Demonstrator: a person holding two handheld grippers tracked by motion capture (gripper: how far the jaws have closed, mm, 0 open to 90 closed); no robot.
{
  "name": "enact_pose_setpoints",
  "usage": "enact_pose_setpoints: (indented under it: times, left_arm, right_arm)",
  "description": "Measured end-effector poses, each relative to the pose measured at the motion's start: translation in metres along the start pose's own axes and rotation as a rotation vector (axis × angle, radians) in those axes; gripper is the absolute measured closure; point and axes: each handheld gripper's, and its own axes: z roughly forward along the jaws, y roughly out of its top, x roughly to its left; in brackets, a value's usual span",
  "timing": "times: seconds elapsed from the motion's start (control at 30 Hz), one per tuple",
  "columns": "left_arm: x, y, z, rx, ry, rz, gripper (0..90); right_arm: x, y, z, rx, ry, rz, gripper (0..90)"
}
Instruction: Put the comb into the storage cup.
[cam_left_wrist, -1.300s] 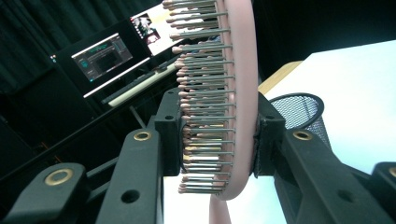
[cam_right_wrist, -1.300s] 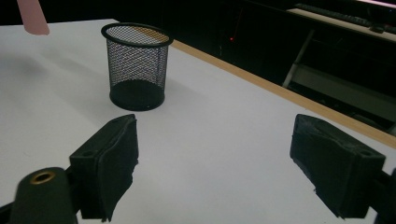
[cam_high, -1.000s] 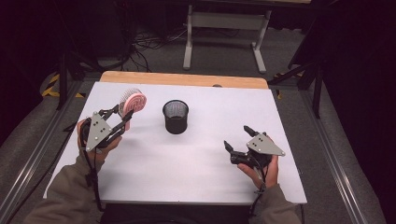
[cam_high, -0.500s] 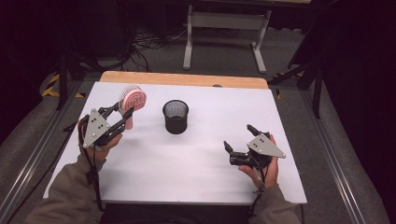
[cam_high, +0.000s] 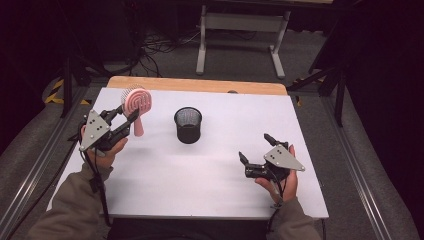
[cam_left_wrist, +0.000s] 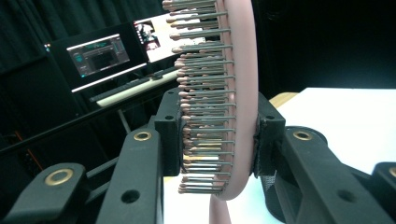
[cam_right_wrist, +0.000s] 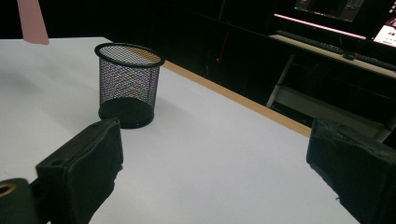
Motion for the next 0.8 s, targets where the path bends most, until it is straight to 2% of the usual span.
enact_pose_setpoints:
  times: [0.17,0.37,0.4,0.5,0.8]
  left_arm:
    - [0.003,0.002,0.002,-0.011,-0.006,-0.011,63.9]
    - [0.005,0.005,0.006,-0.031,-0.01,-0.046,63.9]
    - [0.006,0.007,0.006,-0.033,-0.01,-0.04,63.9]
    - [0.007,0.011,0.011,-0.047,-0.016,-0.058,63.9]
    - [0.006,0.021,0.028,-0.062,-0.039,-0.071,63.9]
  right_arm:
    - [0.001,-0.001,0.001,0.007,-0.005,-0.005,4.2]
    - [0.002,-0.001,0.001,0.008,-0.009,-0.01,4.4]
    - [0.002,-0.001,0.001,0.007,-0.009,-0.009,4.4]
    - [0.002,-0.001,0.001,0.006,-0.011,-0.007,4.7]
    - [0.001,-0.001,0.001,0.005,-0.015,-0.009,4.7]
